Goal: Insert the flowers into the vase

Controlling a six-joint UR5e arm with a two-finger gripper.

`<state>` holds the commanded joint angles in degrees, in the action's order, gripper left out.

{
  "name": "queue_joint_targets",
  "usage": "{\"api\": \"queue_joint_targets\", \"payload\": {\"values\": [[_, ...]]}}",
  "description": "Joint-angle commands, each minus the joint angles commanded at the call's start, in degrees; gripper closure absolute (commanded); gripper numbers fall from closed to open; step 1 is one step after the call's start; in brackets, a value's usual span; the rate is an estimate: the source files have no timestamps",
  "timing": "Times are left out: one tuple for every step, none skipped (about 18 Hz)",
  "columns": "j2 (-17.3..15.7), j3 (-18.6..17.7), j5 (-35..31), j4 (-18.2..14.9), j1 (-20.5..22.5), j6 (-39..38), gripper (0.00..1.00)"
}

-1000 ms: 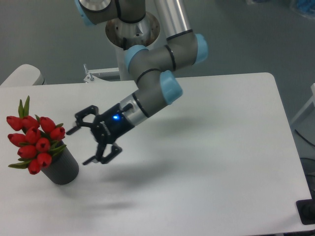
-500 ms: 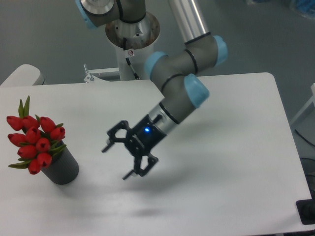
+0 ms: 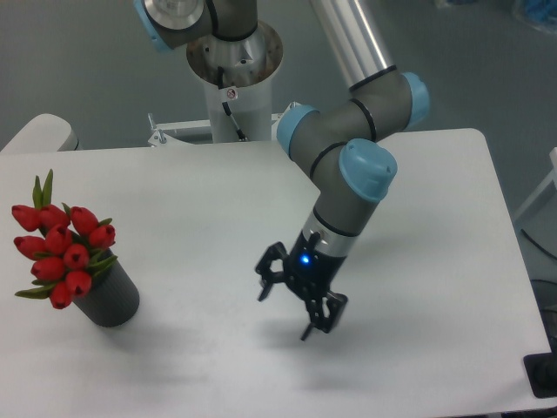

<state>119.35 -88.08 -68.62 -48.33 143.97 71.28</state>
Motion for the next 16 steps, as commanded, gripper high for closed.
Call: {"api": "queue_joint_targets", "payload": {"values": [[0.6,1.3,-2.6,-1.7,-0.4,0.1,0.0],[1.0,2.5,-4.8,-3.6,-1.1,0.1,0.0],[1.4,3.5,-6.3,-5.6,-2.0,0.1,0.0],[1.7,4.6,-7.7,-7.6,-2.9,0.1,0.0],[2.0,5.8,-9.5,-9.2,-3.9,0.1,0.0],[2.8,7.4,-11.1,-10.7,-4.7,0.0,0.0],[3.2,8.4,-12.3,-12.2,-5.2,-0.1,0.0],[3.3,9.0,-13.4,-13.4,-5.5,-0.1,0.0],[3.6,9.0,-14.1,-13.6,-5.6,0.0,0.0],[3.9,9.0,-14.6,-13.5,-6.0,0.0,0.0],[4.3,9.1,-15.7,-13.6,-6.2,0.0,0.0],[4.5,9.1,-17.2,-13.9,-6.3,0.1,0.0],[4.5,9.1,-18.6,-14.4,-6.4,0.2,0.0],[4.5,9.1,-19.2,-15.4,-6.4,0.5,0.0],[4.5,9.1,-19.4,-16.4,-6.3,1.3,0.0],[4.5,9.3,-19.5,-17.5,-6.3,2.3,0.0]]}}
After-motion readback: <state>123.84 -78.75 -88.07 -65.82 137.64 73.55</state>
